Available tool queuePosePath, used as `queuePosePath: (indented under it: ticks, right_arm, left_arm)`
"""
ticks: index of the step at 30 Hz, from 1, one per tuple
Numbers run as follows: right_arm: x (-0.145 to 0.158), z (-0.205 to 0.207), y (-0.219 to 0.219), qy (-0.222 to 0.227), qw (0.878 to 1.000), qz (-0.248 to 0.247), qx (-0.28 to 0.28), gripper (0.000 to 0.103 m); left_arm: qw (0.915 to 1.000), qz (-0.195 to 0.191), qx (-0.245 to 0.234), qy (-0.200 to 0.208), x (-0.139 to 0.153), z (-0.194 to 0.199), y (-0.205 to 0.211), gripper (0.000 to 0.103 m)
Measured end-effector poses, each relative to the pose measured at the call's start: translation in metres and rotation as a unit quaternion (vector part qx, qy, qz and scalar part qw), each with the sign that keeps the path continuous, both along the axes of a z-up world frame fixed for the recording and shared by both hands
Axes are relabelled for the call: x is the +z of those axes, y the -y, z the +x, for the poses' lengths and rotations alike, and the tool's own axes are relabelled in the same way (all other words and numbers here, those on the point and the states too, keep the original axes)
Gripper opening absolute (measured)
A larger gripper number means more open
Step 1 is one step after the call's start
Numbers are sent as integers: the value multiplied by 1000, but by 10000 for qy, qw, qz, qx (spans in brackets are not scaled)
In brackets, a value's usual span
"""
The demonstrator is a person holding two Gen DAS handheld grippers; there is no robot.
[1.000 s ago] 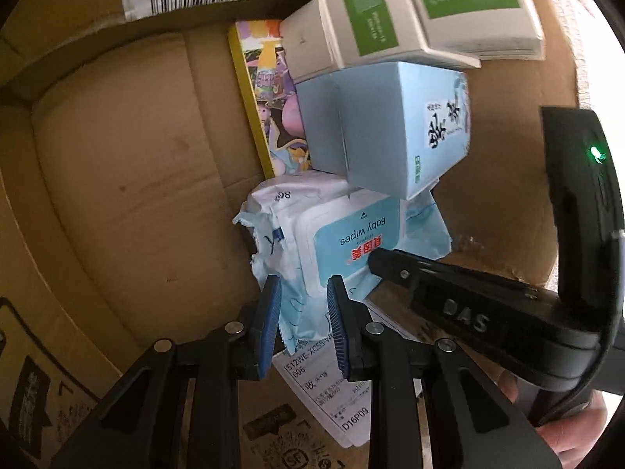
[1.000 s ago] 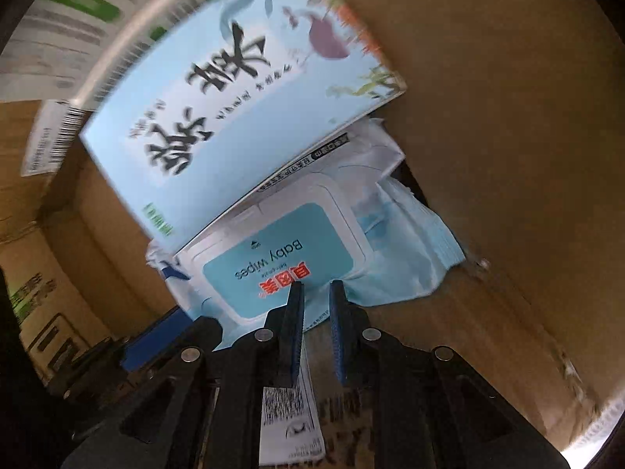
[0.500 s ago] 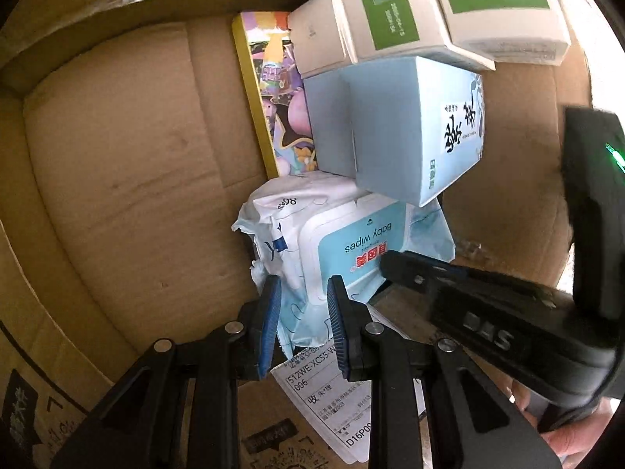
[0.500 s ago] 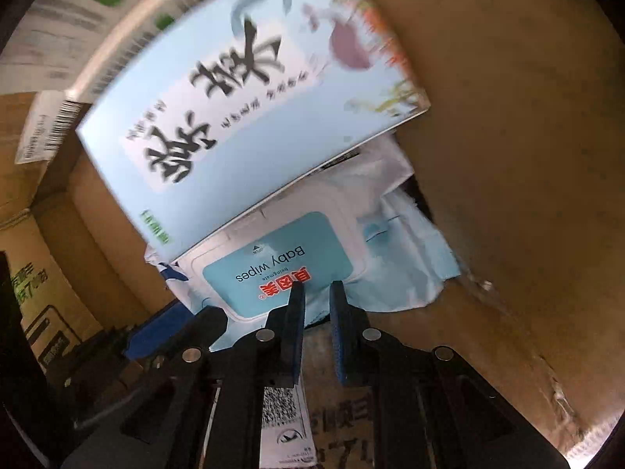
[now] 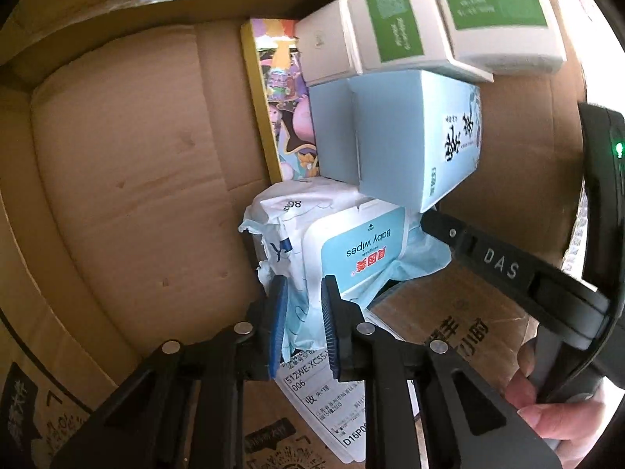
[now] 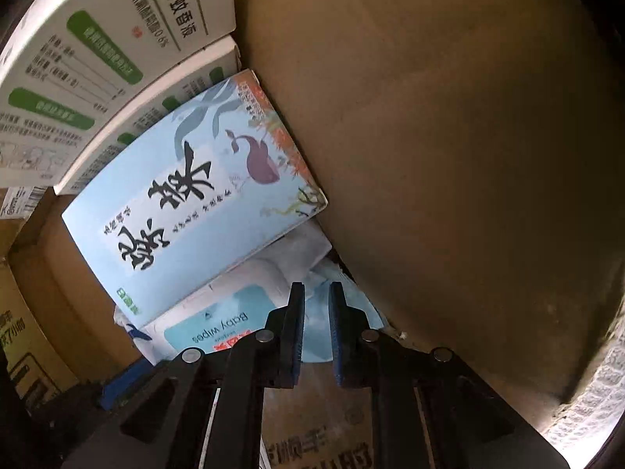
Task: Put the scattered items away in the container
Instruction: 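Withdraw the right tool from the box back toward the scattered items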
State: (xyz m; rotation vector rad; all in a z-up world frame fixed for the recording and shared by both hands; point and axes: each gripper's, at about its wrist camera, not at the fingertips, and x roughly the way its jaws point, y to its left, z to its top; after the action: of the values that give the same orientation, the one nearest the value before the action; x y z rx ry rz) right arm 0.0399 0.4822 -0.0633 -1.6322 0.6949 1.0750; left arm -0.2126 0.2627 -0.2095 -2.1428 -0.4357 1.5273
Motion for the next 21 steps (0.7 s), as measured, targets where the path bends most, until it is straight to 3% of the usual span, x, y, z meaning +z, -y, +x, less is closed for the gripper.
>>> queuePosePath:
  ticks: [3, 4, 12, 14, 15, 16, 21]
  right_arm:
    - [6, -1, -2, 5, 9998, 32, 211, 9]
    - [8, -4, -6, 325, 9909, 145, 1298, 9]
    - [25, -10, -5, 260, 9898, 146, 1394, 9]
    - [37, -13, 0, 179, 9880, 257, 1513, 10]
    - [42, -15, 4, 152, 9866, 310, 1592, 10]
    - [53, -19, 10, 112, 9840, 402, 1732, 10]
    - [104, -31, 43, -107, 9737, 700, 2165, 10]
  left_arm:
    - [10000, -23, -36, -22, 4, -3, -1, 20]
    - [10000, -28, -61, -24, 5, -4, -1, 20]
    - [9994, -230, -115, -252, 26, -11, 1, 20]
    - [9970, -481, -70, -604, 41, -14, 4, 30]
    - [9952, -576, -25, -797, 50, -15, 7, 45]
    - [9931, -626, 33, -991, 59, -17, 9, 54]
    - [9856, -482, 60, -1617, 113, -20, 21, 55]
